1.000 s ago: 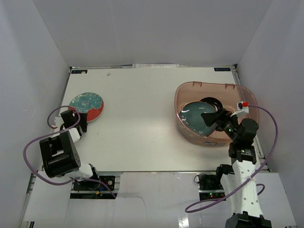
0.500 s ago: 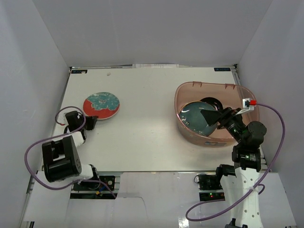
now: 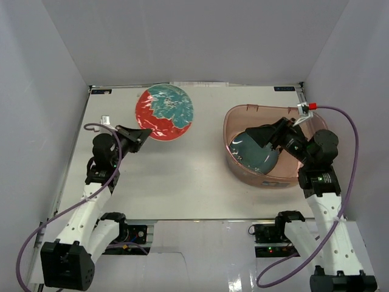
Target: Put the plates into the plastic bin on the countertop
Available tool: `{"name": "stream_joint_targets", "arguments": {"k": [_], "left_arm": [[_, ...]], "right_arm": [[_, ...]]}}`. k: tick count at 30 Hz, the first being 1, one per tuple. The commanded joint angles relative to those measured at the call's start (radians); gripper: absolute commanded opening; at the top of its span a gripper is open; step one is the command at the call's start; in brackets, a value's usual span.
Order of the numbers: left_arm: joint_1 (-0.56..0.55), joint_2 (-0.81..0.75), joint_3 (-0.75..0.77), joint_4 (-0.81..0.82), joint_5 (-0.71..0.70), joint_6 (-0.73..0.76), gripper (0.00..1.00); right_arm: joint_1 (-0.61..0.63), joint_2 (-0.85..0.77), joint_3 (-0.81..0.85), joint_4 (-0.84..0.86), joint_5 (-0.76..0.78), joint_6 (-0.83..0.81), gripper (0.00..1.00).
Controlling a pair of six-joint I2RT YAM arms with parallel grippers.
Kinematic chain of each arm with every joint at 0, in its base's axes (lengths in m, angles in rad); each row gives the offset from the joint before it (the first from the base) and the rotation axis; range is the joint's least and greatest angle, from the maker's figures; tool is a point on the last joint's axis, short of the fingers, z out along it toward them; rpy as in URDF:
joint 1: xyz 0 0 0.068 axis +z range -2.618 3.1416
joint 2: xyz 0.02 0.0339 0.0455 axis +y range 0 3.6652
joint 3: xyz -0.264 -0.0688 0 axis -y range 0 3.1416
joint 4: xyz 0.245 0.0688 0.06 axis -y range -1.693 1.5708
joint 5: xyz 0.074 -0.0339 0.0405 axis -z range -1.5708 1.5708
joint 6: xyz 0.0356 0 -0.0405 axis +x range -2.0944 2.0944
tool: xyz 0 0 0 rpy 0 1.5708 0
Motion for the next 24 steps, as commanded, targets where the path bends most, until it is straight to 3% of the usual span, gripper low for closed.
{"name": "stream_joint_targets", "arguments": {"k": [1, 5, 9, 14, 22, 24], "left_arm": [[-0.151, -0.033, 0.085, 0.076, 0.025, 0.004, 0.0], [-0.278, 0.03, 0.132, 0.077, 0.042, 0.017, 0.0], [-0.407, 0.093, 0.189, 0.077, 0.036, 0.053, 0.0], [-0.453, 0.103, 0.195, 0.082, 0.023, 0.075, 0.0], [-0.484, 0.096, 0.191, 0.099, 0.04, 0.086, 0.0], [-0.499, 0.105, 0.195, 0.103, 0.049, 0.089, 0.0]], "right_arm": [[0.108, 0.086, 0.104, 0.009, 0.039, -0.046, 0.9], [0.259, 0.236, 0.179, -0.035, 0.118, -0.114, 0.9], [0.332, 0.325, 0.226, -0.106, 0.213, -0.191, 0.9], [0.341, 0.243, 0.12, -0.064, 0.368, -0.2, 0.9], [0.341, 0.186, 0.048, -0.116, 0.5, -0.237, 0.92], [0.343, 0.198, 0.026, -0.104, 0.471, -0.238, 0.93]]}}
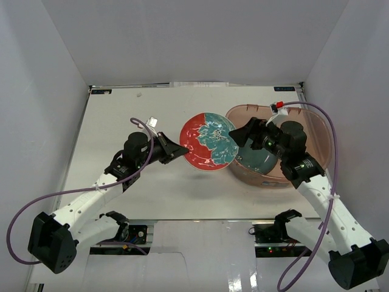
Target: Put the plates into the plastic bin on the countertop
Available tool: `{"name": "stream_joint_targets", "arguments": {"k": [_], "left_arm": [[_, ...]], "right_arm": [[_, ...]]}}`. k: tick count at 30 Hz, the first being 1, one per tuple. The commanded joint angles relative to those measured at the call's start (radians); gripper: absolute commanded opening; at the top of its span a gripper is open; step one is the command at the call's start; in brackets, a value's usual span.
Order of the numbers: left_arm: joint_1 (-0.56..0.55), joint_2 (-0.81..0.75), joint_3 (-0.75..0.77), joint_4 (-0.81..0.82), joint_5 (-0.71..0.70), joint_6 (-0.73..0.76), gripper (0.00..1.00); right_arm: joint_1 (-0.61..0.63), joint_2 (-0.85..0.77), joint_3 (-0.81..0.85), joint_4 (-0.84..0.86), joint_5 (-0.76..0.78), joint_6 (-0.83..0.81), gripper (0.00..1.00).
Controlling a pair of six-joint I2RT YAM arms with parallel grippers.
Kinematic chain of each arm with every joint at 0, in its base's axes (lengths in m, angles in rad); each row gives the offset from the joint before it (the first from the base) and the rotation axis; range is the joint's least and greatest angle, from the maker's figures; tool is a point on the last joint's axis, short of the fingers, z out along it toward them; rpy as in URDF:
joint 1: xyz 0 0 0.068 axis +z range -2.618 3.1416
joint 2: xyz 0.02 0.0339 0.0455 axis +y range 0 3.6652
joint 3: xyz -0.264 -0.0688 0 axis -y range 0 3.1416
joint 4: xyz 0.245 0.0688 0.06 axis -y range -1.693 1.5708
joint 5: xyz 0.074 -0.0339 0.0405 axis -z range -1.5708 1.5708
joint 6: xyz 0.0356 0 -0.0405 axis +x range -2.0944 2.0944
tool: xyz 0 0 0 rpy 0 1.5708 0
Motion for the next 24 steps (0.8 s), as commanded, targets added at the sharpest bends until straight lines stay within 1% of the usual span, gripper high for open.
{"name": "stream_joint_targets", "arguments": {"k": [1, 2, 4, 5, 6, 7, 8, 9, 12, 13, 14, 15, 16, 17, 18, 19, 21, 22, 23, 24], "left_arm": [[-0.028, -0.039, 0.091, 0.199, 0.048, -0.013, 0.0], [-0.034, -0.032, 0.095, 0.204, 0.054, -0.01, 0.0], [-0.046, -0.016, 0.098, 0.233, 0.081, -0.012, 0.0], [-0.052, -0.013, 0.101, 0.238, 0.088, -0.01, 0.0], [-0.06, -0.008, 0.103, 0.239, 0.089, -0.007, 0.0], [-0.061, -0.008, 0.109, 0.239, 0.088, -0.003, 0.0], [-0.061, -0.006, 0.108, 0.239, 0.083, 0.0, 0.0], [-0.063, -0.008, 0.108, 0.239, 0.082, -0.001, 0.0], [-0.061, -0.005, 0.115, 0.247, 0.092, -0.001, 0.0], [-0.061, 0.003, 0.121, 0.247, 0.098, 0.003, 0.02], [-0.061, 0.007, 0.135, 0.239, 0.105, 0.01, 0.19], [-0.061, 0.014, 0.149, 0.221, 0.121, 0.019, 0.31], [-0.063, 0.018, 0.166, 0.169, 0.128, 0.058, 0.42], [-0.061, 0.027, 0.202, 0.14, 0.128, 0.089, 0.62], [-0.061, 0.029, 0.219, 0.111, 0.125, 0.118, 0.69], [-0.061, 0.026, 0.233, 0.051, 0.118, 0.178, 0.74], [-0.061, -0.002, 0.256, 0.0, 0.089, 0.244, 0.85], [-0.063, -0.017, 0.259, -0.062, 0.057, 0.308, 0.89], [-0.061, -0.035, 0.261, -0.089, 0.036, 0.342, 0.91], [-0.061, -0.072, 0.261, -0.118, 0.014, 0.376, 0.98]], "right_arm": [[0.005, 0.013, -0.035, 0.017, 0.024, -0.026, 0.96], [0.005, 0.038, -0.036, 0.028, -0.026, -0.023, 0.98], [0.003, 0.055, -0.044, 0.037, -0.05, -0.007, 1.0], [0.003, 0.056, -0.052, 0.06, -0.053, 0.002, 0.95], [0.003, 0.052, -0.071, 0.077, -0.053, 0.009, 0.85], [0.003, 0.036, -0.085, 0.1, -0.055, 0.032, 0.78], [0.003, 0.027, -0.098, 0.15, -0.065, 0.046, 0.69], [0.003, 0.019, -0.105, 0.163, -0.068, 0.052, 0.48], [0.002, 0.004, -0.115, 0.181, -0.082, 0.075, 0.18], [0.002, -0.004, -0.112, 0.181, -0.088, 0.079, 0.08], [0.0, -0.01, -0.11, 0.181, -0.082, 0.089, 0.08], [-0.001, -0.019, -0.11, 0.183, -0.072, 0.095, 0.08], [-0.004, -0.045, -0.107, 0.183, -0.058, 0.102, 0.08], [-0.013, -0.059, -0.096, 0.181, -0.026, 0.105, 0.08], [-0.024, -0.071, -0.089, 0.181, -0.012, 0.106, 0.08], [-0.052, -0.095, -0.076, 0.174, -0.004, 0.106, 0.08], [-0.093, -0.108, -0.014, 0.152, 0.01, 0.1, 0.08], [-0.148, -0.109, 0.014, 0.128, 0.007, 0.094, 0.08], [-0.179, -0.108, 0.043, 0.091, -0.005, 0.088, 0.08], [-0.213, -0.105, 0.096, 0.073, -0.016, 0.077, 0.08]]}}
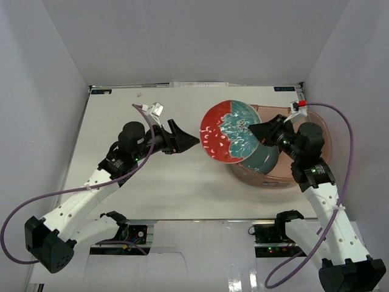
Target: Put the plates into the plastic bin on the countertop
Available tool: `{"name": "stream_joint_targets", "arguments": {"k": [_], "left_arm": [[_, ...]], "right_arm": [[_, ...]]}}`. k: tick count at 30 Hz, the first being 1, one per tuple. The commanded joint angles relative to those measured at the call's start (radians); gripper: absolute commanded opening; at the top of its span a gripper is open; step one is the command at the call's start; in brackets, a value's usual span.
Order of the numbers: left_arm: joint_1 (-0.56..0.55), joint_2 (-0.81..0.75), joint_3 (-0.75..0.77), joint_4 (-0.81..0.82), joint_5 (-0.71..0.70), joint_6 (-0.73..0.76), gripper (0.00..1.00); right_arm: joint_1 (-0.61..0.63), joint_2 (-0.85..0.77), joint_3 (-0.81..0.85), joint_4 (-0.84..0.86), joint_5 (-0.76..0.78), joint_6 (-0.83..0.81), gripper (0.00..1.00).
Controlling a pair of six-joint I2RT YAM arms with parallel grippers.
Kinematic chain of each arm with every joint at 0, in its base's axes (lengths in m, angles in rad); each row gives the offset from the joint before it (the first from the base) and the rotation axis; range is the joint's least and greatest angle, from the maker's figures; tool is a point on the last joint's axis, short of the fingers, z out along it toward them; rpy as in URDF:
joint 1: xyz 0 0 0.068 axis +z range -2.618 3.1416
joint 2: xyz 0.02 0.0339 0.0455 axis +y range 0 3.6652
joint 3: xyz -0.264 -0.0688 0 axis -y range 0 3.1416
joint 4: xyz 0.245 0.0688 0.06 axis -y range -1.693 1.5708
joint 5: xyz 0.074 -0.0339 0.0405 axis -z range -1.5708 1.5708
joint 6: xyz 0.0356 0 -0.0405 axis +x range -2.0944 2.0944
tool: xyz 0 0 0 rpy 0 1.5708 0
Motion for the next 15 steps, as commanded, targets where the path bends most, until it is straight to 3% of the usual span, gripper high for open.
{"name": "stream_joint_targets", "arguments": {"k": [1, 4, 6, 11, 15], "left_arm": [[0.0, -0.123, 0.053, -0.117, -0.092, 0.185, 0.98], [0.0, -0.196, 0.022, -0.214, -0.177, 0.282, 0.98], [0.0, -0.26, -0.027, -0.255, -0.223, 0.325, 0.98], [-0.001, -0.363, -0.116, -0.286, -0.283, 0.403, 0.98], [0.0, -0.379, -0.121, -0.28, -0.272, 0.413, 0.98]], "right_arm": [[-0.168, -0.013, 0.158, -0.006, 0.072, -0.055, 0.08], [-0.27, -0.009, 0.192, -0.067, 0.074, -0.112, 0.08], [-0.314, -0.025, 0.169, -0.113, 0.193, -0.181, 0.08], [-0.33, -0.063, 0.083, -0.126, 0.322, -0.265, 0.08], [-0.335, -0.034, 0.034, -0.105, 0.313, -0.293, 0.08]]}}
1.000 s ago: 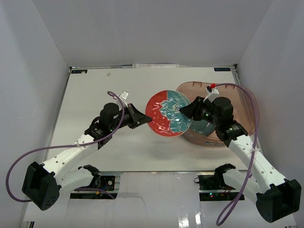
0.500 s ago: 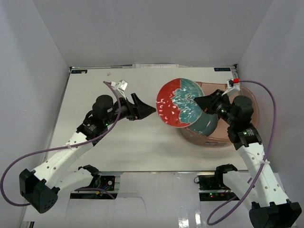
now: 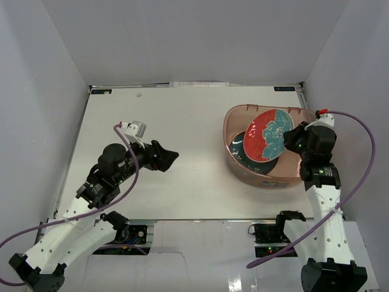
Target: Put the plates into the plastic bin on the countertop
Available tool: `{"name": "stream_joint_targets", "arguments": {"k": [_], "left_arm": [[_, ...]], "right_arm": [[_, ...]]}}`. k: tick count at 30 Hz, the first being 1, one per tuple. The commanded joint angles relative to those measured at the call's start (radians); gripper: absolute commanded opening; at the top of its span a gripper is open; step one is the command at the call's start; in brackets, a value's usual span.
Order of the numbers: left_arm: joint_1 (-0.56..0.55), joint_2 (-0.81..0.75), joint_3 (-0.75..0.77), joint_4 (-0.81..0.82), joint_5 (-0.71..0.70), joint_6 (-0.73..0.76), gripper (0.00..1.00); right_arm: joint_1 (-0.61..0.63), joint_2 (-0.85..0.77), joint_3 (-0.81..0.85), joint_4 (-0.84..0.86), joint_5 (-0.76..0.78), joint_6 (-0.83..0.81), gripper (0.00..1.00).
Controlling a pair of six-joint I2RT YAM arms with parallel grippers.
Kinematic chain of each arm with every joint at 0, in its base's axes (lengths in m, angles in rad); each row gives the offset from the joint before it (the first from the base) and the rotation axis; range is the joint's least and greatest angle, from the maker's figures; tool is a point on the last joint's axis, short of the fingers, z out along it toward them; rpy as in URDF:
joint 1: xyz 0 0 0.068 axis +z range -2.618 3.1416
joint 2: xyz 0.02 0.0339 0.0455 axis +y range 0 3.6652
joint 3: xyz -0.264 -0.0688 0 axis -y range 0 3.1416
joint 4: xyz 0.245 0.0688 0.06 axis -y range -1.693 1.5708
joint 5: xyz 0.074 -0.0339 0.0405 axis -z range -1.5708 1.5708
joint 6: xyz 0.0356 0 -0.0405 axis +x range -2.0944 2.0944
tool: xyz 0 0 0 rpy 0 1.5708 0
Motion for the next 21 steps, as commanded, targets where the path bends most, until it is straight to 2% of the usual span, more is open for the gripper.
{"name": "stream_joint_targets", "arguments": {"k": [1, 10, 14, 16, 17, 21], "left_arm": [[0.0, -0.004, -0.01, -0.01, -0.028, 0.05, 0.98], [0.0, -0.023, -0.039, 0.009, 0.032, 0.073, 0.98], [0.0, -0.037, -0.046, 0.013, 0.032, 0.078, 0.98], [-0.001, -0.04, -0.046, 0.015, 0.032, 0.081, 0.98], [0.0, -0.042, -0.048, 0.018, 0.035, 0.082, 0.98], [0.0, -0.043, -0.049, 0.021, 0.038, 0.087, 0.98]], "right_arm": [[-0.004, 0.004, -0.024, 0.172, -0.026, -0.026, 0.08], [-0.004, 0.067, -0.183, 0.346, -0.184, -0.032, 0.08], [-0.004, 0.097, -0.206, 0.351, -0.193, -0.026, 0.11], [-0.004, 0.12, -0.208, 0.34, -0.19, -0.018, 0.39], [-0.004, 0.128, -0.205, 0.315, -0.178, -0.007, 0.64], [-0.004, 0.139, -0.188, 0.243, -0.123, 0.0, 0.99]]}}
